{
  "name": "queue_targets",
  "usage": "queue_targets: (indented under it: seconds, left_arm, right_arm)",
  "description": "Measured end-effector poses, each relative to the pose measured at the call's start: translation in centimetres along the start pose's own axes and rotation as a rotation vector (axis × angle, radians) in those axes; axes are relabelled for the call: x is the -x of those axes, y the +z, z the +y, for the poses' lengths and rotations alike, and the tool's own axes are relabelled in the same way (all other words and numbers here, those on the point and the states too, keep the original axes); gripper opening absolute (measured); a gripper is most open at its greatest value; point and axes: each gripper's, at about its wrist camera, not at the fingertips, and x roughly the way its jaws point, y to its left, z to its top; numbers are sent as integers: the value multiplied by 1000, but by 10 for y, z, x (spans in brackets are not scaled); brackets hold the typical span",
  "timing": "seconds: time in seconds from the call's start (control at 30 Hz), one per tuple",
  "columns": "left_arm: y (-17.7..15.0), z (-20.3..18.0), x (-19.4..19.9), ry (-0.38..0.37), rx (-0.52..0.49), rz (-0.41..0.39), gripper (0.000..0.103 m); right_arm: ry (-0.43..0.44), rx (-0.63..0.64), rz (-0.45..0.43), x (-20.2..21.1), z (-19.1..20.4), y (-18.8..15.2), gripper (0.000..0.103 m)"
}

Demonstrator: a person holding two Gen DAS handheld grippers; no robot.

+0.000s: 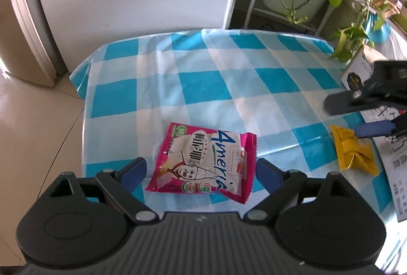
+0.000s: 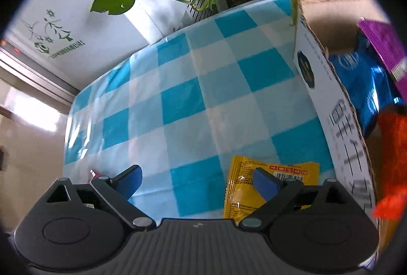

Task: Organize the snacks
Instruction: 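Lower left tool onto pink Ameria bag while right tool lowers onto yellow bag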

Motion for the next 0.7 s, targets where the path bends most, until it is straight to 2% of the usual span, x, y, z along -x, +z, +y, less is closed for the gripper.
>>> queue_targets:
  seconds: [0.07, 0.2, 0.27, 0.43, 0.7]
  left_arm:
    - [1, 2, 2, -9, 11, -6, 92]
    - [4, 4, 3, -13, 25, -20, 92]
    - [6, 5, 3, -24, 34, -20, 92]
    - [9, 10, 0, -49, 62, -15, 92]
    - [12, 23, 4, -36, 113, -23, 92]
  right_arm:
    - [11, 12, -44, 8, 0, 2, 97]
    - [-109, 72, -109, 5, 3, 4, 97]
    - [-144, 87, -95, -4, 4, 3, 97]
    - [-153, 86, -29, -16, 4, -4, 97]
    - [5, -75, 72, 5, -7, -36, 98]
